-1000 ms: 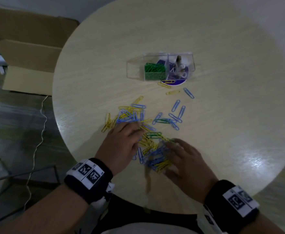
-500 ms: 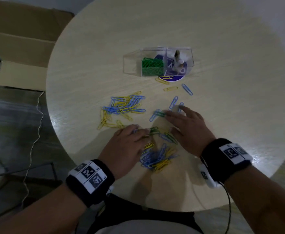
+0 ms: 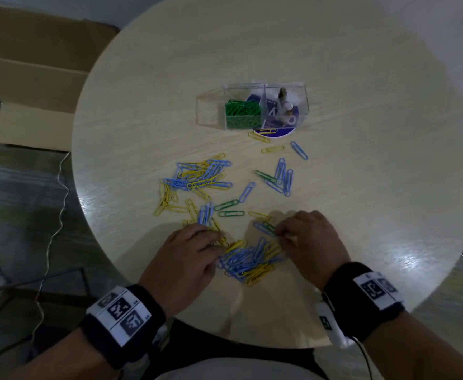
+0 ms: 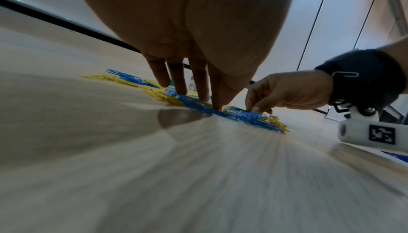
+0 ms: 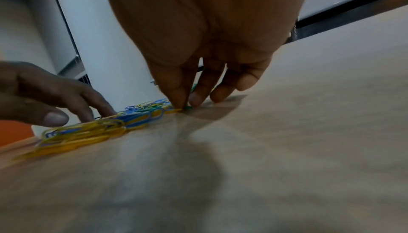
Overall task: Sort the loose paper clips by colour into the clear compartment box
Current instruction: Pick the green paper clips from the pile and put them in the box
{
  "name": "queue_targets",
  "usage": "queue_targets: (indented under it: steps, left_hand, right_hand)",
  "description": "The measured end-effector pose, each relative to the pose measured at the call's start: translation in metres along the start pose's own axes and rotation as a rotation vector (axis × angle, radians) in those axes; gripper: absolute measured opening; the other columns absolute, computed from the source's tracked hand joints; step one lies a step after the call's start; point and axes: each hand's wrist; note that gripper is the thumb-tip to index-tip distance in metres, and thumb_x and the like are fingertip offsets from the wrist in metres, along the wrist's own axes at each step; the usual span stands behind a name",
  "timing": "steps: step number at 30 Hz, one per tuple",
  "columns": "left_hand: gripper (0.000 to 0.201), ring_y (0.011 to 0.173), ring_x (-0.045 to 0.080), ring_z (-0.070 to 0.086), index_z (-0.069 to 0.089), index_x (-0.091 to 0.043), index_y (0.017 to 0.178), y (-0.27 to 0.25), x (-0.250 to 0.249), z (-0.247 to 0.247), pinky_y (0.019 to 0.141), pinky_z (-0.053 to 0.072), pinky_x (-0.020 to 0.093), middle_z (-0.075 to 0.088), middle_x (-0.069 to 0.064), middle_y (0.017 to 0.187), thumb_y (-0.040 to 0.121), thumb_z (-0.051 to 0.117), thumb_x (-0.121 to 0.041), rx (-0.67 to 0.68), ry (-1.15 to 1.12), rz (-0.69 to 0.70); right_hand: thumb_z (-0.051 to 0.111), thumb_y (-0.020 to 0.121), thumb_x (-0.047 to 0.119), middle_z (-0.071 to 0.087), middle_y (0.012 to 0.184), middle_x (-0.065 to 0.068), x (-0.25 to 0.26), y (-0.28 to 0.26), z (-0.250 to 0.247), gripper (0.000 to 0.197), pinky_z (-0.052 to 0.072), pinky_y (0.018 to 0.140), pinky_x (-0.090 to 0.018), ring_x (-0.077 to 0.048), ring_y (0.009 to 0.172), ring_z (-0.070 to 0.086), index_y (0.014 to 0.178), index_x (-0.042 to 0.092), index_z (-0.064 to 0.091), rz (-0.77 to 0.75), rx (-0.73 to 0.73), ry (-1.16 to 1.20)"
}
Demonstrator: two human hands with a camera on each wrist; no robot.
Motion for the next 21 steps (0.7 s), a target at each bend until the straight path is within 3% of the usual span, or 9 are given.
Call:
queue_targets:
  steps: [4,7,9,13,16,21]
  left_hand:
    - [0.015,0.114,0.019,0.053,0.071,-0.029,0.097,0.005,0.007,-0.008,0.095,0.044,0.038,0.064,-0.016,0.117,0.086,0.062,-0.027,-0.077,-0.018,-0.059]
    - [0.015,0.098,0.021,0.056,0.072,-0.025,0.099,0.026,0.012,-0.016,0.088,0.046,0.038,0.068,-0.010,0.105,0.088,0.062,-0.022,-0.182,-0.053,-0.083]
    - [0.015,0.088,0.023,0.056,0.071,-0.023,0.099,0.046,0.013,-0.020,0.083,0.045,0.038,0.067,-0.005,0.094,0.089,0.060,-0.021,-0.205,-0.023,-0.116]
    - [0.022,0.085,0.026,0.056,0.071,-0.023,0.096,0.073,0.019,-0.013,0.081,0.047,0.042,0.065,-0.002,0.087,0.091,0.051,-0.030,-0.118,0.011,-0.206]
    - [0.025,0.089,0.026,0.055,0.070,-0.026,0.097,0.077,0.022,-0.007,0.083,0.046,0.044,0.062,-0.004,0.089,0.089,0.048,-0.035,-0.051,0.025,-0.254]
    - [0.025,0.086,0.025,0.055,0.070,-0.025,0.096,0.076,0.021,-0.006,0.081,0.047,0.042,0.060,-0.003,0.089,0.089,0.048,-0.035,-0.049,0.039,-0.255]
  right_hand:
    - [0.062,0.068,0.023,0.065,0.073,-0.002,-0.009,0.000,-0.007,0.012,0.050,0.068,-0.035,-0.030,0.070,0.060,0.077,0.024,0.071,0.080,-0.036,0.059]
    - [0.071,0.071,0.016,0.067,0.074,-0.004,-0.013,0.024,-0.027,0.012,0.048,0.069,-0.032,-0.029,0.072,0.063,0.079,0.024,0.073,0.167,-0.088,0.125]
    - [0.069,0.074,0.020,0.068,0.076,-0.007,-0.013,0.055,-0.036,0.011,0.049,0.070,-0.034,-0.030,0.074,0.063,0.083,0.023,0.074,0.174,-0.131,0.151]
    - [0.067,0.075,0.025,0.070,0.082,-0.008,-0.011,0.109,-0.031,0.012,0.049,0.075,-0.034,-0.033,0.081,0.063,0.084,0.024,0.074,0.159,-0.066,0.104]
    - [0.067,0.073,0.028,0.068,0.081,-0.008,-0.007,0.121,-0.022,0.011,0.052,0.074,-0.038,-0.036,0.083,0.061,0.081,0.024,0.072,0.167,0.003,0.049]
    - [0.062,0.078,0.031,0.069,0.089,-0.011,-0.005,0.133,-0.022,0.017,0.051,0.076,-0.038,-0.038,0.090,0.058,0.086,0.020,0.072,0.191,-0.025,-0.014]
Point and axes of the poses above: each hand's wrist, its own y-axis towards the middle knuckle, its own z-axis out of the palm, x = y × z
